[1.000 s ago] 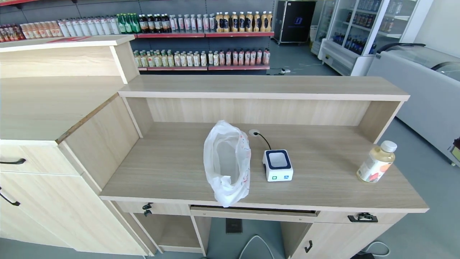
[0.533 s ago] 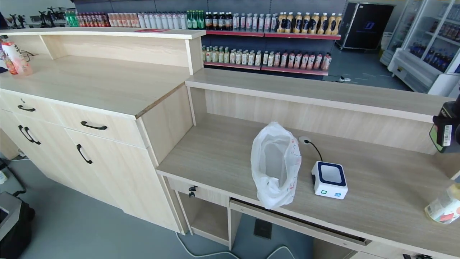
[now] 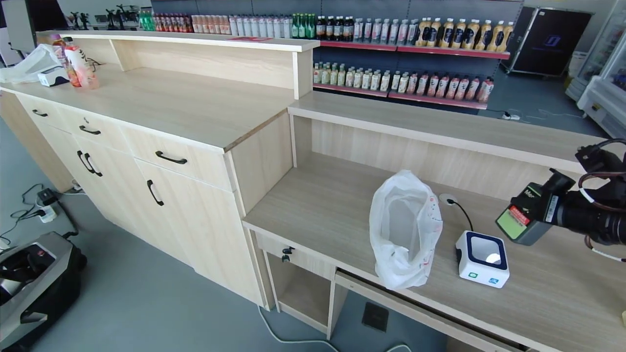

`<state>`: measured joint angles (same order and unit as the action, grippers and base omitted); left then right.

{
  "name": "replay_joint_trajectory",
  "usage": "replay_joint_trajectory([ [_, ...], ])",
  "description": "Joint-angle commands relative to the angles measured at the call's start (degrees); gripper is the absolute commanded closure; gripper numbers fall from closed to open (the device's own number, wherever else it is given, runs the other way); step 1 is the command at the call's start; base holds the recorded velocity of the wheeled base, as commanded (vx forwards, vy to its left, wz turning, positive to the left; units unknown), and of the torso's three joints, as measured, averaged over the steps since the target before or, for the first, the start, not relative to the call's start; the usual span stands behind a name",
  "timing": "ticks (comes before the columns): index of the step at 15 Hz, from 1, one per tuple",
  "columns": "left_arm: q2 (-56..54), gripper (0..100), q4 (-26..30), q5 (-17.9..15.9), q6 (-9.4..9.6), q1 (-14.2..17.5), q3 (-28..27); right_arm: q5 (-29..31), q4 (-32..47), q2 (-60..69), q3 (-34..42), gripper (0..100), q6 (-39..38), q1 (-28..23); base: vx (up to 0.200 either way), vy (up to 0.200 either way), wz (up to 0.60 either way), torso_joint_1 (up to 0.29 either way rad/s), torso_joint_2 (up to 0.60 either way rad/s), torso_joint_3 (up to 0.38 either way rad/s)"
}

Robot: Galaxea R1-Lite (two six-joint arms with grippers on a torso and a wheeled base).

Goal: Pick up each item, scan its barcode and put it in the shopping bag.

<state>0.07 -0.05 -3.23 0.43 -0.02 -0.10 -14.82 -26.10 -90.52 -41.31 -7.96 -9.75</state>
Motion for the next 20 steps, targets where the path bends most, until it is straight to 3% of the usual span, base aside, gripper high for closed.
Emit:
replay_joint_trajectory([
  [1,0.0,0,0.0,0.0,0.01,0.0,0.0,-5.1,0.3,-3.6,-0.3,100,-1.5,-3.6,0.000,0.000,0.00,0.000,0.00,0.000],
  [7,0.0,0,0.0,0.0,0.01,0.0,0.0,-9.3,-1.4,-12.9,-2.3,100,-1.9,-11.2,0.000,0.000,0.00,0.000,0.00,0.000],
  [12,0.0,0,0.0,0.0,0.01,0.0,0.0,-13.9,-7.2,-17.5,-3.6,100,-1.7,-11.3,0.000,0.000,0.00,0.000,0.00,0.000],
  [20,0.0,0,0.0,0.0,0.01,0.0,0.0,-14.0,-10.5,-21.7,-4.6,100,1.9,-10.1,0.000,0.000,0.00,0.000,0.00,0.000],
])
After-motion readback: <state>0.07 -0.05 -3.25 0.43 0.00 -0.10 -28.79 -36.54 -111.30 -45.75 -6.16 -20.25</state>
